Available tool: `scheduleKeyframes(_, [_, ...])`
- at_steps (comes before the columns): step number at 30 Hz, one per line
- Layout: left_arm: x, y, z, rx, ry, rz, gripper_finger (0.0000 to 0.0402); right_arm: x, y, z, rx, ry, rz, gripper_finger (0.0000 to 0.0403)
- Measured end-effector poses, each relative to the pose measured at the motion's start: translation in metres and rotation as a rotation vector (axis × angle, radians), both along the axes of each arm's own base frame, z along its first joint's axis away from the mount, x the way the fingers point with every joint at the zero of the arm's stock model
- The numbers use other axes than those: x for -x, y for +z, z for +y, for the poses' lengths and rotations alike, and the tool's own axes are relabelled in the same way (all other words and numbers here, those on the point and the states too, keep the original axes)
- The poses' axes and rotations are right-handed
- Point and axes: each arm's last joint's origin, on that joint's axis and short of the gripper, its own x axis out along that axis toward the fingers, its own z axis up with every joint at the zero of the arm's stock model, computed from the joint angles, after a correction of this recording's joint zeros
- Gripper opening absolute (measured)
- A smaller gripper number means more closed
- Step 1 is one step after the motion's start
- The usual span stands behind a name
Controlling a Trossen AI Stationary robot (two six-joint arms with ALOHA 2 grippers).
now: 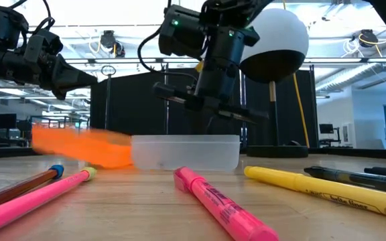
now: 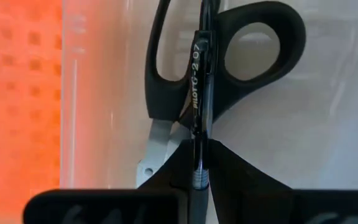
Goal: Pick & place school supplies into a supply box
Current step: Put the black pen into the orange supply box, then put the brown pencil into the orange supply box
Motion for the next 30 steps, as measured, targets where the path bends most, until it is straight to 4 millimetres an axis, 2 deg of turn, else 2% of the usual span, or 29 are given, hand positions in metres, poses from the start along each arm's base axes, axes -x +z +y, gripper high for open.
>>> scheduleKeyframes(4, [0.000,0.000,0.000,0.000,-0.001,0.001,0.0031,0.001,-0.004,0.000,0.005,0.004,-0.014,0.0030])
scheduleKeyframes(10, [0.000,0.000,0.000,0.001,-0.001,0.003,0.0031,0.004,0.000,-0.001,0.064,0.026,-0.010,0.0063])
scheduleKeyframes(19, [0.000,0.000,0.000,0.002,-0.001,0.004,0.0031,0.010,0.031,-0.004,0.143,0.041,-0.071,0.0102])
scheduleKeyframes(21, [0.000,-0.001,0.000,0.002,-0.001,0.005,0.0031,0.012,0.045,-0.004,0.163,0.059,-0.105,0.0106])
scheduleKeyframes(24, [0.000,-0.001,0.000,0.002,-0.002,0.005,0.0031,0.020,0.073,-0.005,0.243,0.190,-0.150,0.0110])
scheduleKeyframes(27, [0.000,-0.001,0.000,0.002,-0.002,0.006,0.0031,0.035,0.107,-0.003,0.410,0.381,-0.161,0.0111])
scheduleKeyframes(30, [0.000,-0.001,0.000,0.003,-0.002,0.008,0.0031,0.058,0.140,0.011,0.630,0.535,-0.125,0.0107])
